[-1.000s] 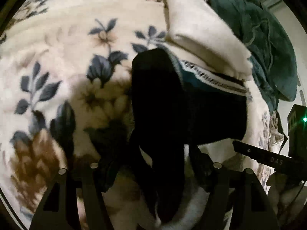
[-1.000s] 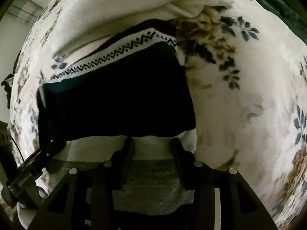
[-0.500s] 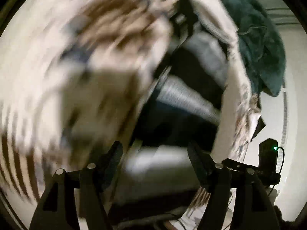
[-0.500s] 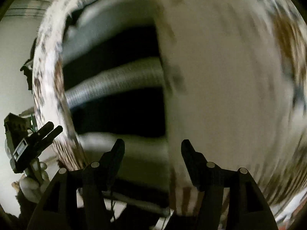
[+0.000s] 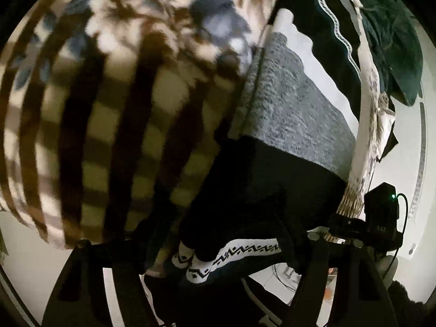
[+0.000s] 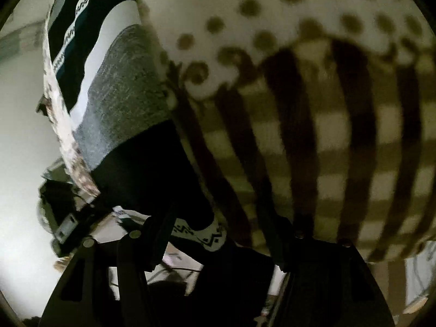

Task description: Fold small clothes

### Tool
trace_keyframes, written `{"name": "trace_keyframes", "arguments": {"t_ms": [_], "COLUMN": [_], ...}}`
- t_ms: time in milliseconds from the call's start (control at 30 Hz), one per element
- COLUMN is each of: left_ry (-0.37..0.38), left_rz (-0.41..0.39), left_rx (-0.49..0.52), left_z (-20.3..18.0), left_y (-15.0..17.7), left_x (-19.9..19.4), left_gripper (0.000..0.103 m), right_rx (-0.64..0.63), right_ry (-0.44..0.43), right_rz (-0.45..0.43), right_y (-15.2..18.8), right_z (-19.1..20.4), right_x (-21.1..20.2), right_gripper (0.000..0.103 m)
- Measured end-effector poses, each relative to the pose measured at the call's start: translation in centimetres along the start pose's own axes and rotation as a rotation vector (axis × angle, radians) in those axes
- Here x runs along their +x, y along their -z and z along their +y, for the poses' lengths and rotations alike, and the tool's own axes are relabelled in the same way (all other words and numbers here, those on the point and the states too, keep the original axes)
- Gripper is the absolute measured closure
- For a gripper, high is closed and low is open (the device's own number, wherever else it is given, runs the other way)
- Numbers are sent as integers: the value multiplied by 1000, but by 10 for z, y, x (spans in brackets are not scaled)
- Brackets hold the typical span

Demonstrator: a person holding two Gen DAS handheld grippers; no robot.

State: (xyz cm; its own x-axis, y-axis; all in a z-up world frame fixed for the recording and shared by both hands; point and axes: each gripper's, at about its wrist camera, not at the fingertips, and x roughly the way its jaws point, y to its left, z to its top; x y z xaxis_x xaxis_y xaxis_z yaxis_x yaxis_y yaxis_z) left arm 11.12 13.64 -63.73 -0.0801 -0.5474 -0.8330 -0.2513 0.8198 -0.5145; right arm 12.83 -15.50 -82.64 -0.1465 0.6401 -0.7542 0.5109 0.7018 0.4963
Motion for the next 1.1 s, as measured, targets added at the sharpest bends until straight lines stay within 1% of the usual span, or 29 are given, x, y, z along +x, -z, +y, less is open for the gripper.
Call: {"name": "trace_keyframes", "arguments": {"t_ms": [100,133,233,267,300,400,433,500,533,567,600,633,667,700,733,767,833,933,1000,1100], "left_ry": [7,17,48,60,71,117,125,137,130,119,117,129,130,132,138,141,146,176,209,267], "left_rz": [10,18,48,58,60,43,36,26,17,13,12,11,4,-9,-19,-26,-44,-60,-71,-99], "left_rx": [15,21,22,20,16,-13,-21,-24,-12,-3,-2,-10,-16,-16,-8,-2,5,4,2,-15], "left_z": [-6,-9,-11,0,0,2,3,4,3,2,1,2,4,2,-1,-4,-12,-20,-29,-41], "left_y": [2,3,10,17,20,26,26,26,27,28,29,30,32,33,35,37,40,41,39,35], "left_x": [4,6,14,10,11,11,9,7,5,3,3,-1,-4,-8,-13,-18,-30,-46,-60,-78], "left_gripper": [32,31,32,32,32,32,34,34,48,64,74,94,94,94,94,94,94,94,94,94], "right_rx": [24,28,22,15,10,-2,-1,0,-1,-6,-17,-24,-29,-31,-25,-23,-43,-75,-84,-111], "right_ry": [-64,-74,-99,-106,-114,-128,-131,-137,-138,-139,-130,-104,-88,-91,-101,-114,-120,-132,-143,-170], "right_rz": [6,8,26,38,50,85,96,114,118,116,109,97,89,84,77,75,64,53,41,5], "right_y": [-1,0,1,1,1,4,5,6,6,7,9,10,12,14,17,20,26,34,38,42], "right_z": [-7,-11,-14,-16,-15,-14,-3,1,2,3,3,5,6,3,4,7,15,32,44,61], "right_x": [5,1,8,6,8,11,22,29,34,34,32,31,30,26,23,20,11,-3,-14,-43], "right_gripper": [40,40,40,40,40,40,40,40,40,44,53,73,81,87,92,94,94,95,95,95]}}
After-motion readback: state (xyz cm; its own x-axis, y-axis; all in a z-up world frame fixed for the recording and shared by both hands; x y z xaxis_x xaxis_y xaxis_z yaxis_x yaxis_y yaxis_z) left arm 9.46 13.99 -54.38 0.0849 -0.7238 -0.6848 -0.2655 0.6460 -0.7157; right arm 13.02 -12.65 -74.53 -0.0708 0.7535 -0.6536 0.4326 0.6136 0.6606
